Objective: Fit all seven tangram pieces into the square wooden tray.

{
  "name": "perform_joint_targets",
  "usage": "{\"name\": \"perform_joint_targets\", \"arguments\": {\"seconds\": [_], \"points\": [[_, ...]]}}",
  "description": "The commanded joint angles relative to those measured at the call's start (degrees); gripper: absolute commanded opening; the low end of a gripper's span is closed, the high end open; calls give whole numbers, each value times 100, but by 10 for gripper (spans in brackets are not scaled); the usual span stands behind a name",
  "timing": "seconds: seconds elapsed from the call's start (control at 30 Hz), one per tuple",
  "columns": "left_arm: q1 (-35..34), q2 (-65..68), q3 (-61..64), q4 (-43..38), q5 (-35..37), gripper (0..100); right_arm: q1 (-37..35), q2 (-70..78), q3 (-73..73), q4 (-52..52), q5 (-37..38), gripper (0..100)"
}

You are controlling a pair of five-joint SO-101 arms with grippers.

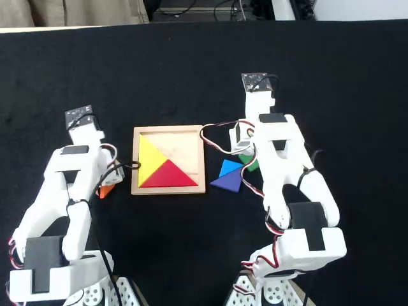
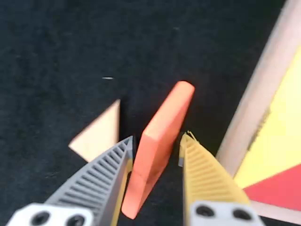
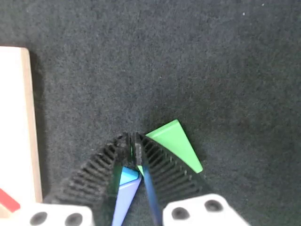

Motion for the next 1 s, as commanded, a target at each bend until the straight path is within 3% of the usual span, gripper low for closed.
{"name": "perform_joint_targets", "arguments": {"seconds": [0.0,0.33,0.87,0.97], "points": [[497,-18,-303,-70,-18,166,-79,-22,-215,-70,44,11],[998,-18,-523,-26,343,166,-79,-22,-233,-79,44,11],[303,-18,-585,-132,343,173,-79,-22,-215,-79,44,11],[215,-18,-602,-18,343,228,-79,-22,-215,-79,44,11]]}}
